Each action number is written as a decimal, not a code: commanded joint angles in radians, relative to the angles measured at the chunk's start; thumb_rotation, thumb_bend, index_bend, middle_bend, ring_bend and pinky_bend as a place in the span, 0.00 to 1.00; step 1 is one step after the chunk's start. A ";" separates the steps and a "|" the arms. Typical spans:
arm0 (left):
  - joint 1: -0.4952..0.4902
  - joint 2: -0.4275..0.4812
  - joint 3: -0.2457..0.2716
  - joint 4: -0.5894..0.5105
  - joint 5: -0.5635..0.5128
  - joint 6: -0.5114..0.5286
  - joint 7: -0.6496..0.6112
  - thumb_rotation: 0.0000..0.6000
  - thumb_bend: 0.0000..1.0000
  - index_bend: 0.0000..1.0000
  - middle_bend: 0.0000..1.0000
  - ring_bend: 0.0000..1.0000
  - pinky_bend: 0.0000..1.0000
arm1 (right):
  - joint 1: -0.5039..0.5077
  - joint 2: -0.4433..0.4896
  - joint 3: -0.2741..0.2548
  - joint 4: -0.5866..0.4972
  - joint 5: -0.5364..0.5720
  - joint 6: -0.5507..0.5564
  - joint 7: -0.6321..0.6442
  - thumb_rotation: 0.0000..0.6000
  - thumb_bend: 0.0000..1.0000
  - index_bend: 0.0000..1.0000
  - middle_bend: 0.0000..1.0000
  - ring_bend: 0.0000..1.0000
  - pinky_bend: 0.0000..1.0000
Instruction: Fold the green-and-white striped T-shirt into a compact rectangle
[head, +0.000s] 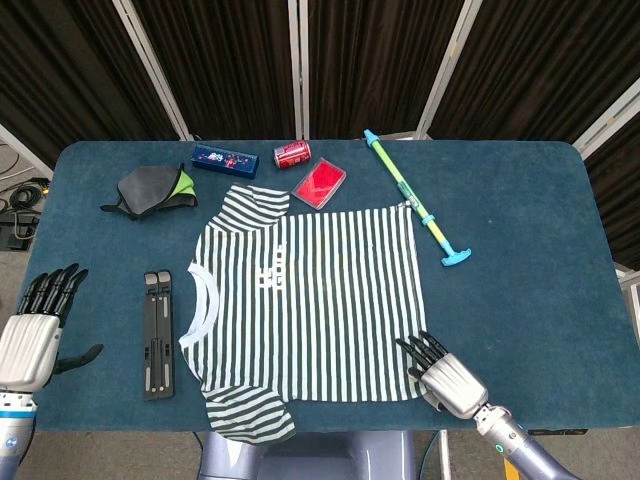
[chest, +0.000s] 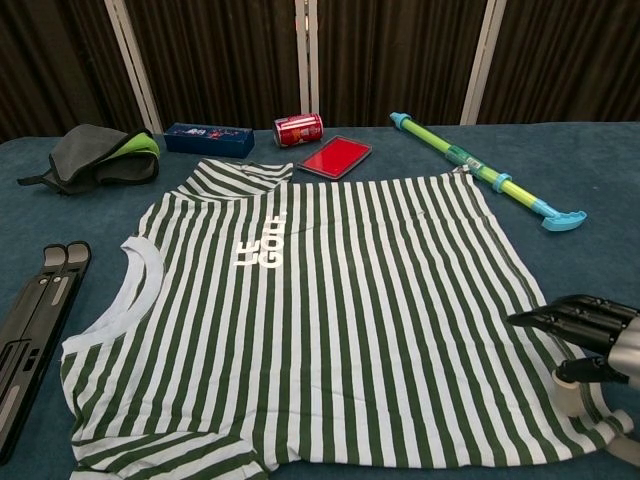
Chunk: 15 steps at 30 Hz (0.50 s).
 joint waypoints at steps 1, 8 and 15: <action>0.000 -0.001 0.001 0.000 0.001 0.000 0.002 1.00 0.00 0.00 0.00 0.00 0.00 | 0.001 0.001 -0.002 0.000 0.000 0.004 -0.003 1.00 0.27 0.49 0.02 0.00 0.00; 0.000 -0.002 0.001 0.000 0.001 0.001 0.005 1.00 0.00 0.00 0.00 0.00 0.00 | 0.003 0.007 -0.014 -0.008 0.003 0.012 -0.002 1.00 0.36 0.51 0.02 0.00 0.00; -0.004 -0.005 0.005 0.005 0.014 -0.002 0.004 1.00 0.00 0.00 0.00 0.00 0.00 | 0.005 0.006 -0.020 -0.009 0.005 0.020 0.009 1.00 0.38 0.60 0.02 0.00 0.00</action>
